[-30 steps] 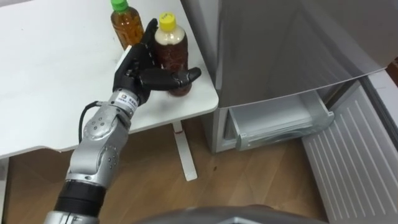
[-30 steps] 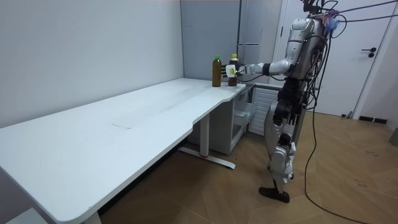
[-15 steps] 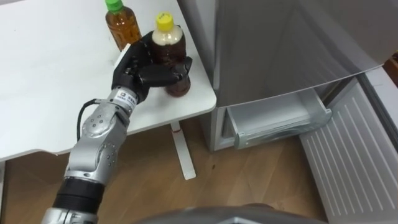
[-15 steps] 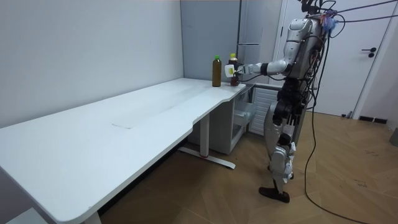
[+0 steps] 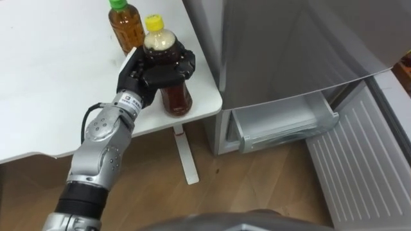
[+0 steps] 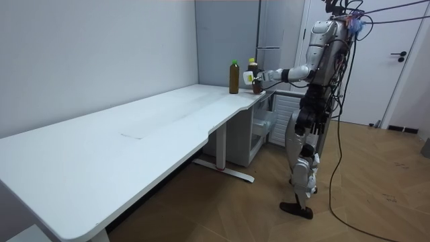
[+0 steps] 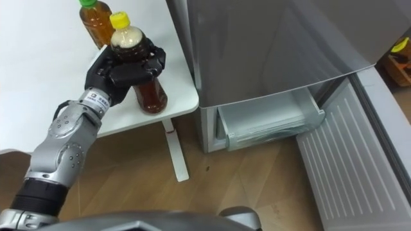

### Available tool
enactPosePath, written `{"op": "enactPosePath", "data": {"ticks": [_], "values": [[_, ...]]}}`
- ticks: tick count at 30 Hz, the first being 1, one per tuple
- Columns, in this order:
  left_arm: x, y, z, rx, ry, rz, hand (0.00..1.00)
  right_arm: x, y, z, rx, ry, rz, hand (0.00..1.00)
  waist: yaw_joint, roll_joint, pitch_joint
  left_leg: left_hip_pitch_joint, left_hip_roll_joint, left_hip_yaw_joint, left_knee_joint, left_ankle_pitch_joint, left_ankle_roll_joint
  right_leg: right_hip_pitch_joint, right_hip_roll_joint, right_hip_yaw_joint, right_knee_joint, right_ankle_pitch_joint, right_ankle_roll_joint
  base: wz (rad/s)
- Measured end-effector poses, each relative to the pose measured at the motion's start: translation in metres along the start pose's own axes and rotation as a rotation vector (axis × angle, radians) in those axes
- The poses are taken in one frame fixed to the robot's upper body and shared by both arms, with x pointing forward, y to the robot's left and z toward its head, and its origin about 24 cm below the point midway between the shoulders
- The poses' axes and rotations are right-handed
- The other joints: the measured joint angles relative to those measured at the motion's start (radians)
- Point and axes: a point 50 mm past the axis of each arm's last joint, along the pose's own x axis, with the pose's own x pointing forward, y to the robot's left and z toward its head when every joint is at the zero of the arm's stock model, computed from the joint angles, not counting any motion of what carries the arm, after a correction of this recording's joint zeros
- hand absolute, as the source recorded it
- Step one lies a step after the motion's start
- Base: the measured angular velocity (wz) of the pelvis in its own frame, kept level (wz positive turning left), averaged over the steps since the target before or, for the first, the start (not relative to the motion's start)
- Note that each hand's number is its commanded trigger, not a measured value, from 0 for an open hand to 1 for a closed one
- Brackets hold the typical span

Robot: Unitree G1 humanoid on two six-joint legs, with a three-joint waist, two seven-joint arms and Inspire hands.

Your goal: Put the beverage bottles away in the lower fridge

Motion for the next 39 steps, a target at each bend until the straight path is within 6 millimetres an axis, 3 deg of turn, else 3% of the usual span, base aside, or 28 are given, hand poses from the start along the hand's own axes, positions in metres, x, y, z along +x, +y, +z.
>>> {"op": "enactPosePath", "data": {"ticks": [12, 18, 26, 30, 35, 39], "values": [[0.001, 0.0, 0.0, -0.01, 0.002, -0.003, 1.0, 0.0, -0.002, 0.006, 0.004, -0.015, -0.004, 0.0, 0.001, 0.01, -0.0029, -0.005, 0.002, 0.0, 0.002, -0.001, -0.001, -0.001, 0.002, 0.0, 0.001, 0.0, -0.001, 0.0], [0.001, -0.004, 0.004, -0.164, -0.026, -0.027, 1.0, -0.001, -0.008, 0.021, 0.023, -0.043, -0.035, 0.0, 0.006, 0.006, -0.0034, -0.011, 0.002, 0.0, 0.009, 0.0, -0.001, 0.0, 0.001, -0.005, 0.001, 0.001, -0.002, 0.0], [0.001, -0.012, 0.014, -0.266, -0.073, -0.07, 1.0, -0.002, -0.009, 0.023, -0.01, -0.038, -0.046, 0.0, 0.05, 0.009, -0.0025, -0.027, 0.002, -0.001, 0.012, 0.0, -0.001, -0.016, 0.001, -0.004, 0.0, 0.001, -0.002, 0.0], [0.002, -0.027, 0.018, -0.268, -0.084, -0.136, 1.0, -0.003, -0.013, 0.025, -0.029, -0.046, -0.062, 0.0, 0.082, 0.015, -0.0022, -0.034, 0.002, -0.001, 0.01, 0.0, -0.001, -0.021, 0.001, -0.008, 0.002, 0.002, -0.003, 0.0], [-0.003, -0.035, 0.007, -0.34, -0.043, -0.187, 1.0, -0.004, -0.021, 0.03, -0.056, -0.057, -0.094, 0.0, 0.091, 0.016, -0.0022, -0.034, 0.002, -0.006, 0.007, 0.0, -0.001, -0.021, 0.001, -0.017, 0.0, 0.002, -0.003, 0.02], [-0.012, -0.035, -0.007, -0.428, 0.004, -0.174, 1.0, -0.008, -0.03, 0.048, -0.072, -0.106, -0.153, 0.0, 0.091, 0.009, 0.0021, -0.033, 0.002, -0.004, 0.009, 0.0, -0.001, -0.022, 0.0, -0.017, 0.001, 0.002, -0.004, -0.02]]}}
